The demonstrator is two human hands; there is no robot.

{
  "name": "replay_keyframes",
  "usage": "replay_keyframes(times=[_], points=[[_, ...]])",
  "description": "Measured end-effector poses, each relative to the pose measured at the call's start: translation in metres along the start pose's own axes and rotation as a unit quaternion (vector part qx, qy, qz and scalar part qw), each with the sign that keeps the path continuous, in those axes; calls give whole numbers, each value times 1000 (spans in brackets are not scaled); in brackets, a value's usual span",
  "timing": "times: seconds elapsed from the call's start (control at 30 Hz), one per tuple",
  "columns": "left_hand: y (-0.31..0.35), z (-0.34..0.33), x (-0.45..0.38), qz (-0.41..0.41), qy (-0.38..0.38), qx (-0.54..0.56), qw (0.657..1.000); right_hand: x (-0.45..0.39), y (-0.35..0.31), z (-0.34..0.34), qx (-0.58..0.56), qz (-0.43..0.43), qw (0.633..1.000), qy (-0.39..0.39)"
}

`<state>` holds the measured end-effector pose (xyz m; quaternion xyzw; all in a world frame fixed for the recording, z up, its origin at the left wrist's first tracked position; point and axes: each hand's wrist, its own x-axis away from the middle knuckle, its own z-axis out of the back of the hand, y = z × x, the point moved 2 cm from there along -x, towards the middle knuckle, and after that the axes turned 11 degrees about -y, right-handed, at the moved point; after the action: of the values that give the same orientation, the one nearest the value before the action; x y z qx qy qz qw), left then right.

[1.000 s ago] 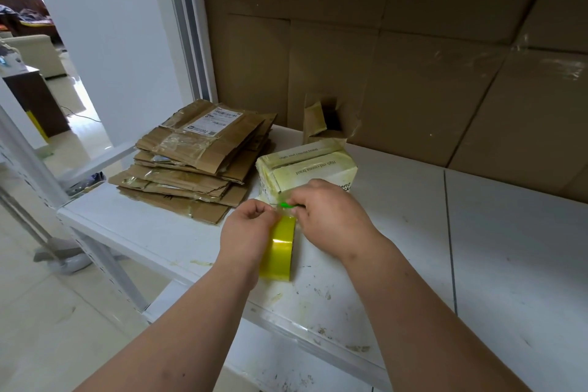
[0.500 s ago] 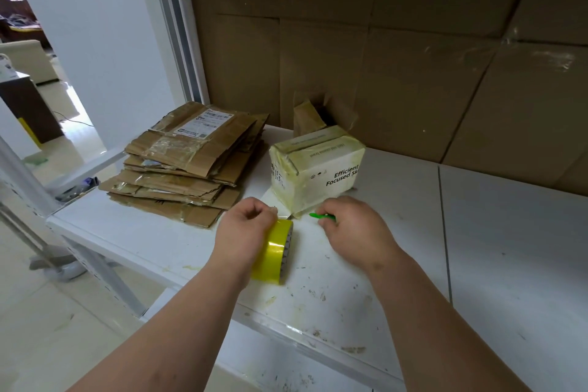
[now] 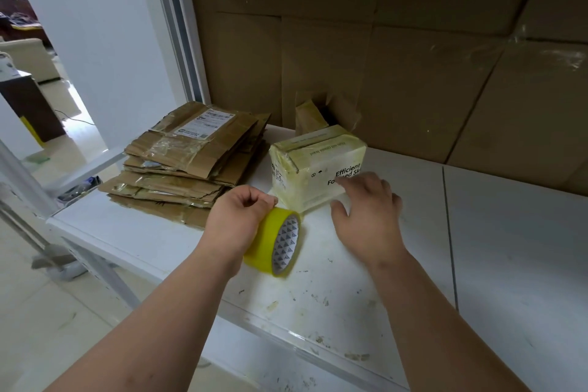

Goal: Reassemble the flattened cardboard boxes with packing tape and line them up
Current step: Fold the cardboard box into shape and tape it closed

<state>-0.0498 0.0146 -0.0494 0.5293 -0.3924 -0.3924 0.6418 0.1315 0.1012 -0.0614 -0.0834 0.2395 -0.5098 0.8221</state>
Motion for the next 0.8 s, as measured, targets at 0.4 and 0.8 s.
replay_keyframes(times=[0.4, 0.8], points=[[47, 11, -22, -152, -139, -196, 959, -55, -28, 1, 39, 92, 988, -119], [18, -5, -46, -104, -182, -309, 928, -70, -14, -9, 79, 124, 982, -114]])
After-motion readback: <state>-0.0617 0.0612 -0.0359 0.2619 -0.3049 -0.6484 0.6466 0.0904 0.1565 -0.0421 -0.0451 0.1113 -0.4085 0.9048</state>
